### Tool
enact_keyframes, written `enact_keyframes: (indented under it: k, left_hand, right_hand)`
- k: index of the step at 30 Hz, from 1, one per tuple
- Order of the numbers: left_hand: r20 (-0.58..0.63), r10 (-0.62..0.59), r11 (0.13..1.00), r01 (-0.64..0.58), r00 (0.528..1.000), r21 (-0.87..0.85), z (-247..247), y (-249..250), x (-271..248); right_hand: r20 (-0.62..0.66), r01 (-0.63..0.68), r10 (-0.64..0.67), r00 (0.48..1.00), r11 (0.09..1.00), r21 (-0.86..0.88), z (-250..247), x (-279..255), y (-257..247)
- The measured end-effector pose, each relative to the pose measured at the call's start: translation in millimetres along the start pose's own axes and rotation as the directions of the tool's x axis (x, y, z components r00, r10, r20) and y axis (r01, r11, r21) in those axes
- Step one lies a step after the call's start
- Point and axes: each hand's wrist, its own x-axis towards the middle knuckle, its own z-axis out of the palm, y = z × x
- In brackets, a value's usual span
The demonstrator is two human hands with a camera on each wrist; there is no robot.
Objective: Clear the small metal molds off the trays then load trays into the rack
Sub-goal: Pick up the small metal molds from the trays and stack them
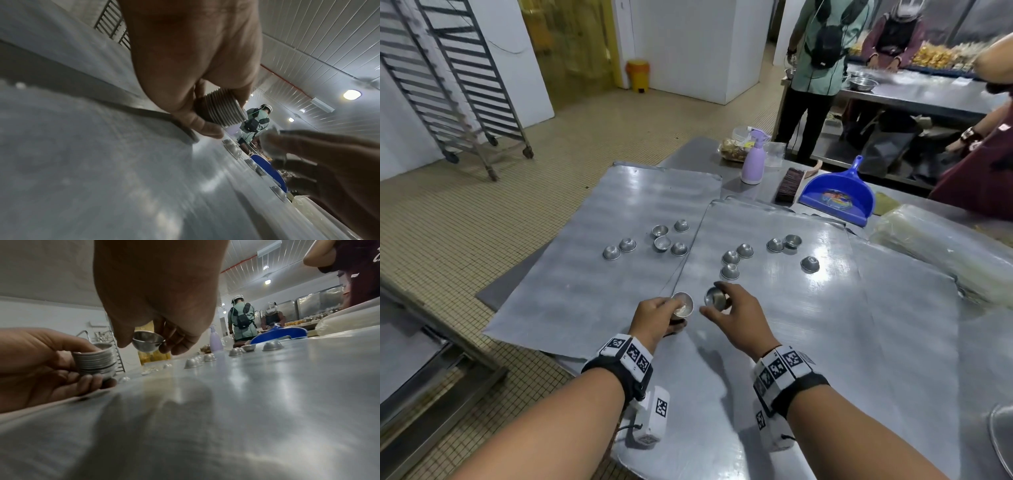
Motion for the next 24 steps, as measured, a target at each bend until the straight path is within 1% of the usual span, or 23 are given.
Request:
enact_keyframes:
  k: [3,7,12,15,17,19,21,24]
  left_hand:
    - [-0.021,-0.037,0.99,0.034,0.999,-0.134,1,9,-3]
    - [0.031,-0.066,0.965,0.072,0.997,-0.252,9,15,-6]
    - [0.077,-0.07,0.969,0.086,0.995,-0.232,15,13,-10]
    - [0.056,-0.085,0.979,0.094,0.995,-0.179,11,8,-6]
    - [0.05,-0.089,0.984,0.095,0.995,-0.147,9,8,-3]
    - [0.029,-0.112,0.977,0.115,0.993,-0.177,8,9,1]
    - [0.003,-0.136,0.969,0.133,0.991,-0.209,6,12,5]
    - [0.015,-0.137,0.974,0.137,0.99,-0.178,3,10,11]
  right_hand:
    - [0.014,0.057,-0.058,0.998,0.998,0.04,5,2,-15]
    - [0.072,0.072,-0.073,0.995,0.997,0.004,15,1,-24]
    - [0.083,0.046,-0.047,0.996,0.999,0.005,23,3,-20]
    - [0.105,0.043,-0.042,0.994,0.999,-0.007,25,3,-14]
    - [0.128,0.041,-0.043,0.991,0.999,0.015,26,2,-10]
    - [0.138,0.016,-0.023,0.99,0.999,0.046,25,2,-6]
    - [0.11,-0.024,0.02,0.994,0.999,0.029,20,5,2]
    - [-0.002,-0.125,0.125,0.992,0.991,-0.054,8,20,22]
